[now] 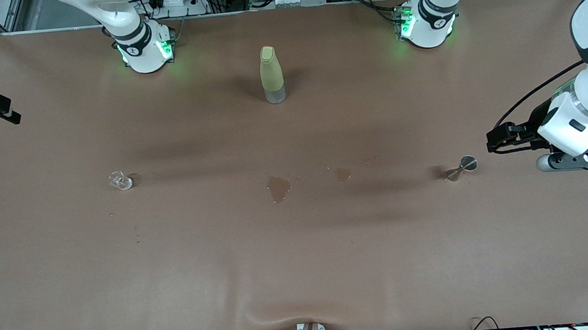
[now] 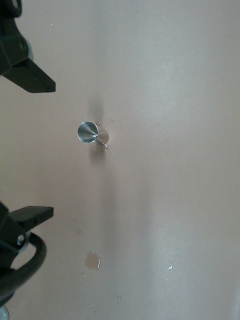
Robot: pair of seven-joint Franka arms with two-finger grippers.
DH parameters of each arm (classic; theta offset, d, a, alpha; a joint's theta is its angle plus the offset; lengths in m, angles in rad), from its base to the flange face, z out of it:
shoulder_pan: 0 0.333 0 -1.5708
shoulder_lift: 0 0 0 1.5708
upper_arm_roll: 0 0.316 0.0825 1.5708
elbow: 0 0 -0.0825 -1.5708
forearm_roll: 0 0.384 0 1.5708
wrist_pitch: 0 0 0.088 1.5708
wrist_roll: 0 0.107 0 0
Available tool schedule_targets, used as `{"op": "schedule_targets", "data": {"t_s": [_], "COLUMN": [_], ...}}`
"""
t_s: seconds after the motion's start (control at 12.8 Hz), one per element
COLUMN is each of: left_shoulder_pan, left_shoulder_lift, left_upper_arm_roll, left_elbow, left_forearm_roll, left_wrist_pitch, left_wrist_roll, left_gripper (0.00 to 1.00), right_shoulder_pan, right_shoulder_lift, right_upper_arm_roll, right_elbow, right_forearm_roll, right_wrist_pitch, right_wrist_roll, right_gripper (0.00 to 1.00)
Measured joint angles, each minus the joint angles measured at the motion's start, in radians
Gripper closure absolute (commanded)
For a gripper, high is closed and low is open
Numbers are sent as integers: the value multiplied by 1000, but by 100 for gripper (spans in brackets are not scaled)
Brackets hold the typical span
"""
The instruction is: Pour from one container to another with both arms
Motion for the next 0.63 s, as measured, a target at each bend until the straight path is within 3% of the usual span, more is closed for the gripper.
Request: {"op": "schedule_targets", "data": {"t_s": [0.63], "left_shoulder_pan": [0], "left_shoulder_lift": [0], "left_upper_arm_roll": [0], "left_elbow": [1], "left_forearm_roll": [0], "left_wrist_pitch": [0], "left_wrist_roll": [0], "left_gripper": [0], "right_shoulder_pan": [1], "right_shoulder_lift": [8], "right_upper_arm_roll": [0], "right_elbow": [0], "right_forearm_roll": [-27], "right_wrist_pitch": [-13], "right_wrist_roll": [5], "right_gripper": [0]}}
